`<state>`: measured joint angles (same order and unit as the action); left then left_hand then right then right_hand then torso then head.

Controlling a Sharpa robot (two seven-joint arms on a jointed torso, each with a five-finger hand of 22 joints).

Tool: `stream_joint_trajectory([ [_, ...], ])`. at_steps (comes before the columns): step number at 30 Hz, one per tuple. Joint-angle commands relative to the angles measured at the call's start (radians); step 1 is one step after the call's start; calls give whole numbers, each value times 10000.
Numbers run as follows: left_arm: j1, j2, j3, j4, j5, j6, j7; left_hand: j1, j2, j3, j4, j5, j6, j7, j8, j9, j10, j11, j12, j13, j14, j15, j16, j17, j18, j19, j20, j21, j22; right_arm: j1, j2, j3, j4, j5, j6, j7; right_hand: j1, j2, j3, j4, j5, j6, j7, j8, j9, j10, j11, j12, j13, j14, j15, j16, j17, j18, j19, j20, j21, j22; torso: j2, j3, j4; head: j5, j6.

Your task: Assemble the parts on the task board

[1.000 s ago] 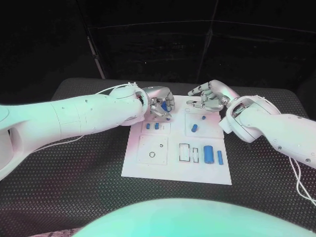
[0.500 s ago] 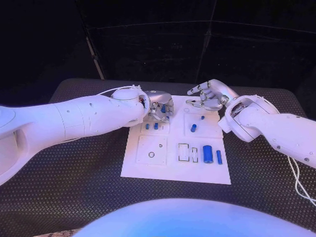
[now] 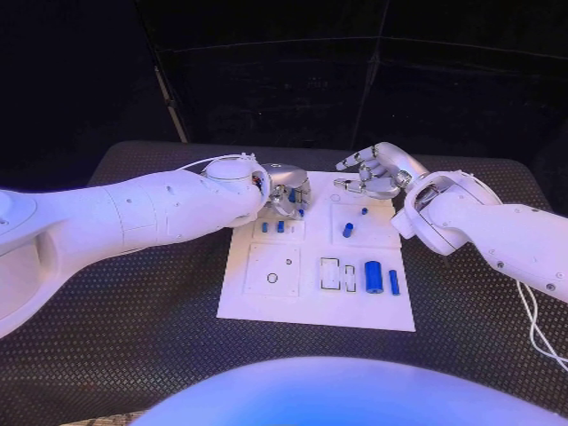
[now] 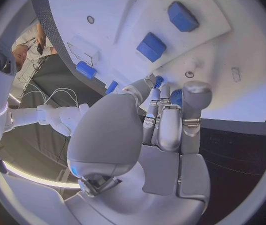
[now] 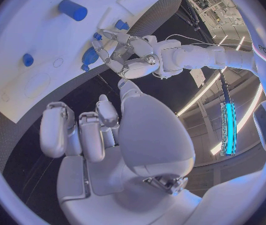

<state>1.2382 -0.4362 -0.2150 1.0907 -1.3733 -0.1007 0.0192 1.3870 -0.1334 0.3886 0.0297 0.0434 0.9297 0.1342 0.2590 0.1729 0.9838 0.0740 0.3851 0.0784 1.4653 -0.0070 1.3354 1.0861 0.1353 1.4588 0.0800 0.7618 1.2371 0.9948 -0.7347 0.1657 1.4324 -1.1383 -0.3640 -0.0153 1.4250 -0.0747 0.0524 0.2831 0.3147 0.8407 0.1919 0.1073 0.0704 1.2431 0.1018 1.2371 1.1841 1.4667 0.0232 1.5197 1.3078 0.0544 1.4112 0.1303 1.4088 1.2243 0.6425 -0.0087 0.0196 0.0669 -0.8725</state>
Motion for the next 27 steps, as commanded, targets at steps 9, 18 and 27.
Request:
stream_joint_trajectory([
  [9,-30,181,9,-288,-126,313,-172,8,132,192,-10,40,160,-8,-115,-71,134,22,-131,-72,199,-62,-17,-35,-105,160,-12,88,36,18,18,7,39,22,-90,43,-62,52,4,-7,50,-50,-24,54,-3,-49,-2,-54,-12,696,17,-57,1730,162,-88,-10,-29,1,-9,-3,6,-1,-1],
  [18,-63,301,10,-392,-179,578,-242,47,273,379,-61,41,554,-71,-62,-99,599,-79,-91,-66,201,-129,-1,-62,-130,195,-50,348,168,18,36,7,31,22,-67,41,-64,51,3,-6,57,-47,-25,57,-2,-26,-3,-30,11,698,16,-54,1735,160,-84,-11,-26,10,-11,-10,6,7,-1],
  [27,-88,346,11,-411,-206,464,-164,-3,350,485,-76,41,817,-115,-68,-139,866,-134,-167,-85,200,-176,4,-99,-141,202,-88,443,232,18,43,7,30,22,-55,42,-64,51,3,-6,57,-47,-25,57,-2,-26,-3,-30,11,698,16,-54,1735,160,-84,-11,-26,10,-7,-12,13,-3,-1],
])
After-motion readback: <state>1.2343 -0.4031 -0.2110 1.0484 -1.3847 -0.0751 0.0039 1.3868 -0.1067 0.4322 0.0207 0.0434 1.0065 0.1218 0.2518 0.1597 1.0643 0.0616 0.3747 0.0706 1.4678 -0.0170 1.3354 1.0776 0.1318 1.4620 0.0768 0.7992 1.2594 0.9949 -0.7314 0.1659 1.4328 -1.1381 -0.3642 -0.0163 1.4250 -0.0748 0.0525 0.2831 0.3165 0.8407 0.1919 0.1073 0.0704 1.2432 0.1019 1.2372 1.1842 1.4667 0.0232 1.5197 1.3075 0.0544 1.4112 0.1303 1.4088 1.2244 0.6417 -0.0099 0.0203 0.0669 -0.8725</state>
